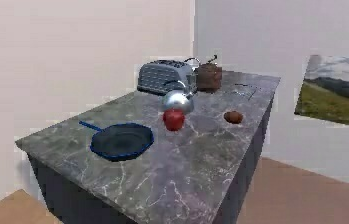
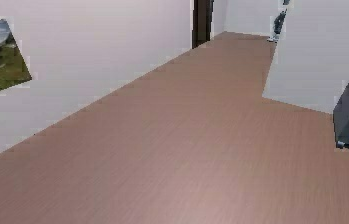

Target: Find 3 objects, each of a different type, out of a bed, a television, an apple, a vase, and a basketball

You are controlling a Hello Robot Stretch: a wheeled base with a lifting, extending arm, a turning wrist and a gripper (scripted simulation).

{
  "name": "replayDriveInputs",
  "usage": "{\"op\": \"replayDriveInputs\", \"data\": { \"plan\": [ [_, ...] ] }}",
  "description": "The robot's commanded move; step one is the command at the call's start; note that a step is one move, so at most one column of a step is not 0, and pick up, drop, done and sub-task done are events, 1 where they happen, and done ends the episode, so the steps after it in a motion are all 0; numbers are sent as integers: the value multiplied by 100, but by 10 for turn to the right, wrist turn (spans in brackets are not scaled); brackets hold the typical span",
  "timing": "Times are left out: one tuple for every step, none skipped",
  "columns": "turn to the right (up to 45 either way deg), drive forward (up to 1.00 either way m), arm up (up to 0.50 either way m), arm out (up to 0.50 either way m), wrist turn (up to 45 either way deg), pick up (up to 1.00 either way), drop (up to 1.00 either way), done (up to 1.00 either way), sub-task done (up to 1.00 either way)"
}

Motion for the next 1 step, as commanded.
{"op": "replayDriveInputs", "data": {
  "plan": [
    [0,0,0,0,0,0,0,100,0]
  ]
}}
